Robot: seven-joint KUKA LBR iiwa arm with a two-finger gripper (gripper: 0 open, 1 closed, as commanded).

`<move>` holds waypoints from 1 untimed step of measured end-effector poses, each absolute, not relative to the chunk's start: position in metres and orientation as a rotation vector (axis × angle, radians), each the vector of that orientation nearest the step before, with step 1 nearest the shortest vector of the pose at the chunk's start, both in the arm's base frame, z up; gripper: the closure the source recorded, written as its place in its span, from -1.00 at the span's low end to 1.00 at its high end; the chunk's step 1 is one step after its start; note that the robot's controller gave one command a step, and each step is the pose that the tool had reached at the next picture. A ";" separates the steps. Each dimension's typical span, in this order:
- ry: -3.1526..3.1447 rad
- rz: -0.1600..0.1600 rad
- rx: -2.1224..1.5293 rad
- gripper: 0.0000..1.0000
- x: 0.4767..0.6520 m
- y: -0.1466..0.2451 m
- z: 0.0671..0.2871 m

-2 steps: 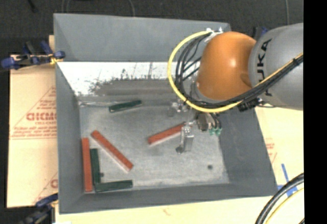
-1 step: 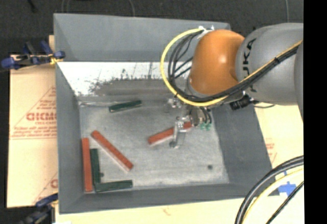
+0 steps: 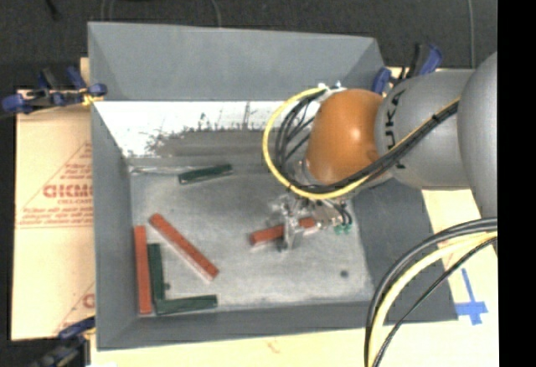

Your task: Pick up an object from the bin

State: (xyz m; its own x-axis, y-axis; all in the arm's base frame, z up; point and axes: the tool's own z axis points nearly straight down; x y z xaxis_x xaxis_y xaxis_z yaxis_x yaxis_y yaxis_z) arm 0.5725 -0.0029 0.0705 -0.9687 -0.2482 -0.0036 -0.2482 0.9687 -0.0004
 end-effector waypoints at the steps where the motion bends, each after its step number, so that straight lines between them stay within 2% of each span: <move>1: 3.113 0.001 -0.392 1.00 0.573 -0.003 0.071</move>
Offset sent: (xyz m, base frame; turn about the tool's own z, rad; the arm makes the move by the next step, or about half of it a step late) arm 0.0330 -0.0014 0.1578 -0.0238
